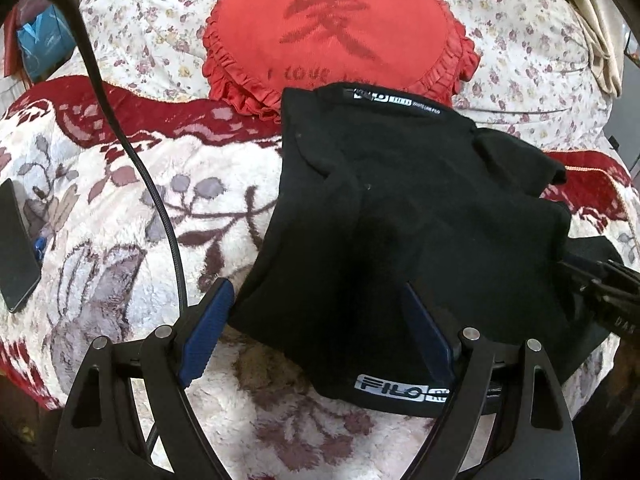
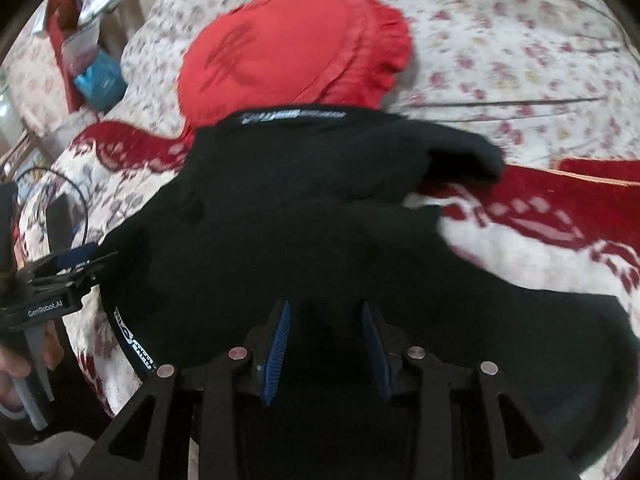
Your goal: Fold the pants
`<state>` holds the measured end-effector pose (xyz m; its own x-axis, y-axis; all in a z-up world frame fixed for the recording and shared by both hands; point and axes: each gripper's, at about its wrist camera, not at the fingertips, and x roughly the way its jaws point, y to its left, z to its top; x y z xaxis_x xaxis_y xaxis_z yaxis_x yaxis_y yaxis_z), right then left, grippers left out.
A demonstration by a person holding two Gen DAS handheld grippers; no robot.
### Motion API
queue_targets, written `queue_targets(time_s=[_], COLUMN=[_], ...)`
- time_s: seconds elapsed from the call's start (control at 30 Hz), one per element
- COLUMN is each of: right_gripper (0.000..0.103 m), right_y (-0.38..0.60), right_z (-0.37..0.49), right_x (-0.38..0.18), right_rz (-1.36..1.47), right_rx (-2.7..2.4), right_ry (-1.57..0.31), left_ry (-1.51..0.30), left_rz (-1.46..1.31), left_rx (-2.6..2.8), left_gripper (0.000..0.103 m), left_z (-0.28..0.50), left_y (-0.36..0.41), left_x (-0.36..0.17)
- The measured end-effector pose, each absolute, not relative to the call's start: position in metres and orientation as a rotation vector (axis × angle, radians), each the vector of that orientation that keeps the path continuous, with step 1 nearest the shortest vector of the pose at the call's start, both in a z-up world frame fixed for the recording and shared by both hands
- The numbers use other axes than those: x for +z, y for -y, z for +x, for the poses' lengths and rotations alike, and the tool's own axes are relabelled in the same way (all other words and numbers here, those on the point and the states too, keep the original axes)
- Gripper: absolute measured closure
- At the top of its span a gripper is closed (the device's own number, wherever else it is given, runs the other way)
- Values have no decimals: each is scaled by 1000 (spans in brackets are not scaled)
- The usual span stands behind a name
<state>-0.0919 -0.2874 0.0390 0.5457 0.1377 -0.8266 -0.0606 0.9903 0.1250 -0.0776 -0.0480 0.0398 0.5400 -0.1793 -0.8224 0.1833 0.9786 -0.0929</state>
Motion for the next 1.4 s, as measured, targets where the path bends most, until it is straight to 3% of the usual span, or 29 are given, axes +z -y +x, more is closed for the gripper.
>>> queue_targets(time_s=[0.17,0.3,0.6,0.87,1.03,1.27,1.4], right_gripper=[66,59,59,57,57,39,39], right_y=[276,268,273,275,278,298,307], right_z=[-82,-76,-80,-77,-70,-2,70], right_x=[25,18,38,19,43,92,87], right_rz=[94,64,81,85,76,10,-35], right_rx=[150,147,157,158,198,195,193], right_ry=[-1019,-1032,-1000,-1043,-991,-877,-901], left_ry=[-1018,-1030,-1003,-980,-994,-1058,-1046], left_rz=[-4,-19,-13,-33,-12,-3,-22], left_rx=[-204,-205,-209,-226,-252,-234,-240], left_gripper=[18,18,18,18,18,18,18], left_z=[-72,-68,-73,-75,-73,-61,-56], left_y=[45,44,37,36,48,48,42], left_x=[25,17,35,53,46,24,28])
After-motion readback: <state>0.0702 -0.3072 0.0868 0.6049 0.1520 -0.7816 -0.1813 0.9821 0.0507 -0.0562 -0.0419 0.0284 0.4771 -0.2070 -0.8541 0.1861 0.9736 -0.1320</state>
